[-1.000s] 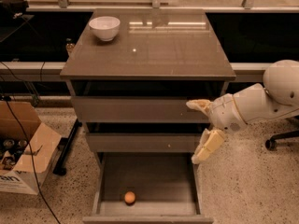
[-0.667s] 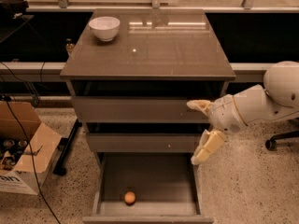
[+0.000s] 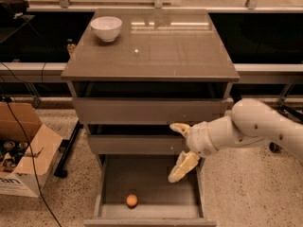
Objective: Pick orange from bottom drawer and place on counter
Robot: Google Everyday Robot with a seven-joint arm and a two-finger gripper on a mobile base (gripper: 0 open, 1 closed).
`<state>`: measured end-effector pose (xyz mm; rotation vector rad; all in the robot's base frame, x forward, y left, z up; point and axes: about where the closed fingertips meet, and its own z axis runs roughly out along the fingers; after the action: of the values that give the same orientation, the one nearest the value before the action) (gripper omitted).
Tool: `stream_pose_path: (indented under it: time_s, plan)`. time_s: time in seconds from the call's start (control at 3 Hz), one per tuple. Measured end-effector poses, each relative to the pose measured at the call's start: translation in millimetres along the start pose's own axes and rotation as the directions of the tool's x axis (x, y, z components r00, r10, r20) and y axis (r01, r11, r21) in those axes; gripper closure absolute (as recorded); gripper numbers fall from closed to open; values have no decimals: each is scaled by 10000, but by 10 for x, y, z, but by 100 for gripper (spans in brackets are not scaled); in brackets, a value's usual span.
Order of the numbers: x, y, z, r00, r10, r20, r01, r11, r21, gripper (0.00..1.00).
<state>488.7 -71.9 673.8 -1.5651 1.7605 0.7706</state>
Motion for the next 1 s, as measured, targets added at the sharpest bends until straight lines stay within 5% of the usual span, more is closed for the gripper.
stream_pose_path:
  time_s: [0.67,1.0]
  plan:
    - [655,-112,1035,9879,905,1256,-840,9949,-559,0]
    - [898,-3,1307,9773,1495,1499,-1349,9854,-1034,0]
